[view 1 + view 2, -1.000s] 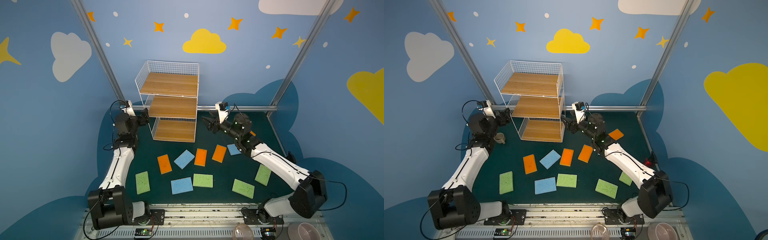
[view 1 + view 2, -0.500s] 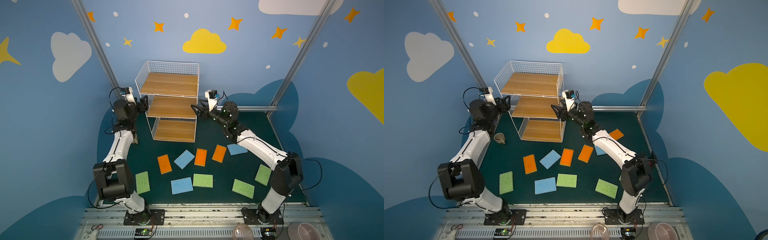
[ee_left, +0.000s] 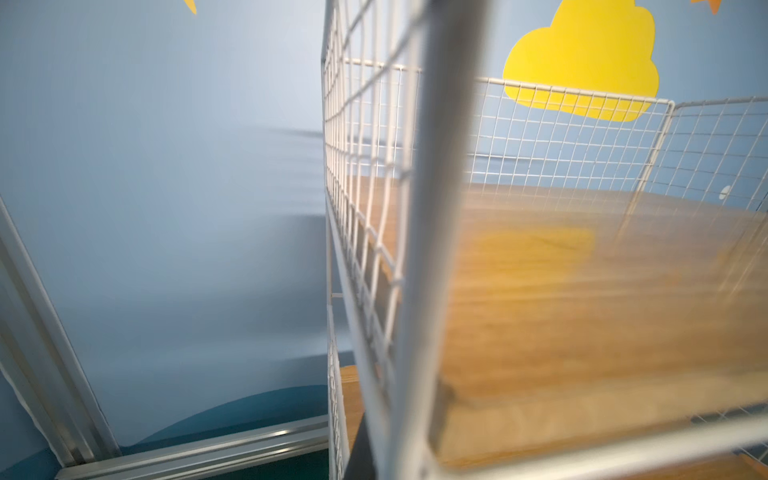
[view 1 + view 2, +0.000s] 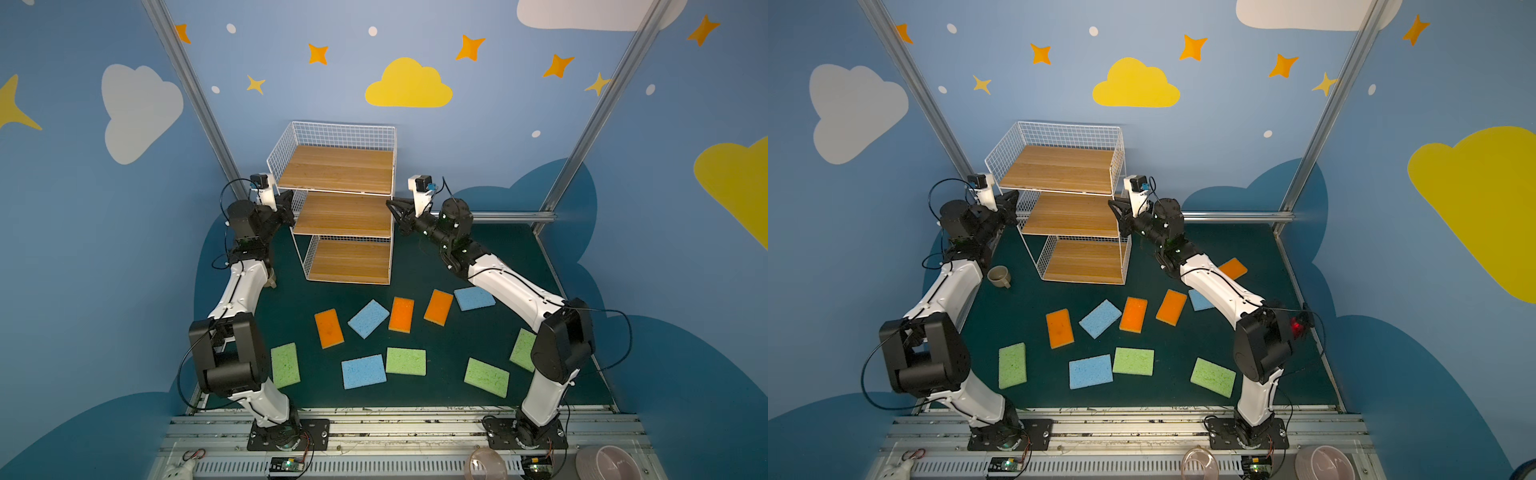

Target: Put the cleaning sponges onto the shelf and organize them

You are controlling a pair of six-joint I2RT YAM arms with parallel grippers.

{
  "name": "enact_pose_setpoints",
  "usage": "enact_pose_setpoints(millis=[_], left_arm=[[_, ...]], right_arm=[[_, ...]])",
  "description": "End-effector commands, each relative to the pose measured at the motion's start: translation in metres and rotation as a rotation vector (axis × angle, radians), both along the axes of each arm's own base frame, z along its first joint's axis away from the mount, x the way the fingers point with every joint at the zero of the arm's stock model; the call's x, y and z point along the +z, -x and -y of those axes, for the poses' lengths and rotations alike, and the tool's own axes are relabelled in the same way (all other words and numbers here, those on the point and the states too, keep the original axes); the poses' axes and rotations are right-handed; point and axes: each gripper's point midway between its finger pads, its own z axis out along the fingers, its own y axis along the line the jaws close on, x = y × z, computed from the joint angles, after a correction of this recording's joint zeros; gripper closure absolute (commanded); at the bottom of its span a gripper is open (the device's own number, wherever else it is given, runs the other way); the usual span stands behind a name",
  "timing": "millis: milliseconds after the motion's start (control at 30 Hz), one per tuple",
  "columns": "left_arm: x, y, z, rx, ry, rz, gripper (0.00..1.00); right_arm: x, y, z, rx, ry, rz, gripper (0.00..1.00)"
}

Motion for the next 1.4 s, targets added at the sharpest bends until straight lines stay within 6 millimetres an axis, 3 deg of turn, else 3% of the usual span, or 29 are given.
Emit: enact_pose_setpoints(millis=[0,100,267,533,767,1033,1233,1300,1367], left_arm=[[0.011,0.007,0.013,-0.04,0.173,-0.036,0.97],[0.014,0.009,0.024,-0.064,0.171,-0.034,0.97],[0.019,0.009,0.047,-0.109,0.172,-0.031,0.97],[0.023,0.007,0.105,-0.208,0.189,-0.031,0.97],[0.026,0.012,0.165,-0.3,0.26,-0.034,0.97],[0.017,0.03,0.231,-0.373,0.262,-0.062,0.97],[0.01,0.041,0.259,-0.4,0.237,-0.088,0.97],[0.008,0.039,0.258,-0.369,0.237,-0.094,0.97],[0.006,0.039,0.257,-0.358,0.237,-0.108,0.94]], right_arm=[[0.014,0.001,0.001,0.002,-0.035,0.013,0.94],[0.016,-0.001,0.007,-0.011,-0.036,0.011,1.0],[0.019,-0.005,0.023,-0.042,-0.043,0.005,1.0],[0.021,-0.006,0.063,-0.099,-0.052,-0.015,1.0],[0.017,-0.004,0.118,-0.173,-0.089,-0.049,1.0],[0.018,0.018,0.171,-0.25,-0.084,-0.069,1.0],[0.012,0.03,0.195,-0.286,-0.082,-0.098,1.0],[0.009,0.03,0.198,-0.286,-0.08,-0.114,1.0],[0.008,0.028,0.202,-0.288,-0.085,-0.129,0.91]])
